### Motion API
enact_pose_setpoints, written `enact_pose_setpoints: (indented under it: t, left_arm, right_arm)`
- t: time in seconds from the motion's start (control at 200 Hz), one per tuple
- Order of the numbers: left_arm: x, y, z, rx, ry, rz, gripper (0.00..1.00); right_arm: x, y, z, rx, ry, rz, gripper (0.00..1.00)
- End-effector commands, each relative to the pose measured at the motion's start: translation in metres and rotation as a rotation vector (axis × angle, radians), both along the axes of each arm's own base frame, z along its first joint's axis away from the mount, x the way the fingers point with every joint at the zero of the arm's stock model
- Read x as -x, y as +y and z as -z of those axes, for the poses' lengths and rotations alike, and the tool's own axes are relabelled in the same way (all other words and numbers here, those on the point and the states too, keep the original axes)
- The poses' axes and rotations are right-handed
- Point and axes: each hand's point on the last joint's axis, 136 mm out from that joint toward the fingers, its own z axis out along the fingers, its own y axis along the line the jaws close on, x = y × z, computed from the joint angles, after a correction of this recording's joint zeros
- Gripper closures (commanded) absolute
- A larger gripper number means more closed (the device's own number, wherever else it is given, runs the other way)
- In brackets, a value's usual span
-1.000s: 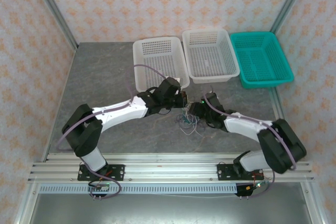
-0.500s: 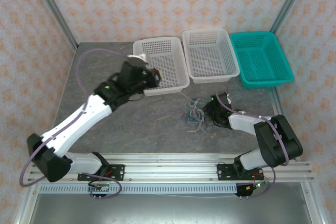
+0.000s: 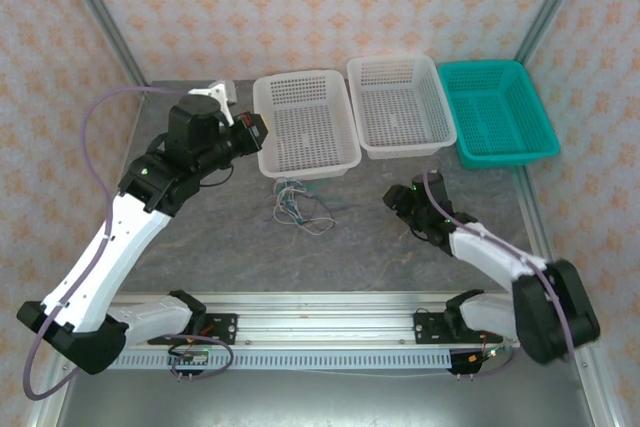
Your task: Untangle the cables
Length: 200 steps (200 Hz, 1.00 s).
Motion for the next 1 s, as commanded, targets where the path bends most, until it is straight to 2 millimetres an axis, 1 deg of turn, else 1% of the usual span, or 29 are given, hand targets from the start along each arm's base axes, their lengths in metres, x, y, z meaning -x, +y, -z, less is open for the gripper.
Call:
enact_pose_setpoints:
  t: [0.0, 0.02, 0.065, 0.125, 0.145, 0.165, 0.19, 0.25, 0.33, 0.38, 0.42, 0.51, 0.55, 0.631, 0.721, 0.801, 0.821, 0.881, 0.941, 0.996]
  left_arm:
    - [0.009, -0.001, 0.027, -0.041, 0.074, 0.040, 1.00]
    - [0.011, 0.000, 0.030, -0.044, 0.080, 0.039, 1.00]
    - [0.015, 0.003, 0.034, -0.051, 0.088, 0.036, 1.00]
    - [0.020, 0.008, 0.041, -0.065, 0.101, 0.026, 1.00]
    - [0.021, 0.009, 0.043, -0.068, 0.106, 0.022, 1.00]
    - [0.023, 0.010, 0.044, -0.070, 0.108, 0.019, 1.00]
    - [0.025, 0.012, 0.046, -0.072, 0.113, 0.017, 1.00]
    - [0.029, 0.014, 0.050, -0.072, 0.120, 0.013, 1.00]
    - [0.034, 0.017, 0.051, -0.065, 0.122, 0.007, 1.00]
    - [0.036, 0.019, 0.050, -0.063, 0.117, 0.001, 1.00]
    - [0.038, 0.021, 0.049, -0.064, 0.114, -0.003, 1.00]
    - [0.043, 0.026, 0.045, -0.071, 0.109, -0.013, 1.00]
    - [0.046, 0.027, 0.042, -0.072, 0.103, -0.014, 1.00]
    - [0.050, 0.029, 0.038, -0.070, 0.094, -0.008, 1.00]
    - [0.055, 0.027, 0.032, -0.064, 0.089, 0.017, 1.00]
    - [0.060, 0.026, 0.027, -0.060, 0.078, 0.038, 1.00]
    - [0.062, 0.026, 0.026, -0.057, 0.075, 0.040, 1.00]
    - [0.065, 0.027, 0.023, -0.053, 0.065, 0.045, 1.00]
    - [0.068, 0.027, 0.018, -0.046, 0.046, 0.052, 1.00]
    - [0.071, 0.028, 0.013, -0.041, 0.028, 0.053, 1.00]
  right_arm:
    - [0.013, 0.049, -0.055, 0.035, -0.200, -0.285, 0.35]
    - [0.016, 0.059, -0.061, 0.030, -0.218, -0.323, 0.35]
    - [0.021, 0.078, -0.066, 0.020, -0.232, -0.393, 0.34]
    - [0.026, 0.101, -0.065, 0.007, -0.215, -0.462, 0.34]
    - [0.029, 0.110, -0.064, 0.002, -0.209, -0.496, 0.33]
    - [0.030, 0.119, -0.069, -0.011, -0.214, -0.524, 0.33]
    - [0.031, 0.131, -0.063, -0.014, -0.195, -0.558, 0.33]
    - [0.035, 0.161, -0.065, -0.051, -0.188, -0.629, 0.33]
    - [0.038, 0.199, -0.064, -0.124, -0.194, -0.683, 0.31]
    - [0.041, 0.220, -0.059, -0.150, -0.200, -0.712, 0.30]
    - [0.043, 0.234, -0.051, -0.144, -0.191, -0.736, 0.29]
    - [0.045, 0.260, -0.032, -0.085, -0.167, -0.797, 0.27]
    - [0.044, 0.267, -0.020, -0.038, -0.161, -0.808, 0.27]
    - [0.034, 0.274, 0.001, 0.043, -0.155, -0.807, 0.27]
    - [0.027, 0.279, 0.017, 0.089, -0.142, -0.808, 0.27]
    - [0.017, 0.272, 0.031, 0.177, -0.148, -0.766, 0.27]
    - [0.016, 0.272, 0.032, 0.195, -0.159, -0.769, 0.27]
    - [0.015, 0.268, 0.045, 0.244, -0.162, -0.776, 0.27]
    - [0.014, 0.265, 0.060, 0.294, -0.135, -0.785, 0.26]
    - [0.007, 0.256, 0.070, 0.359, -0.099, -0.740, 0.26]
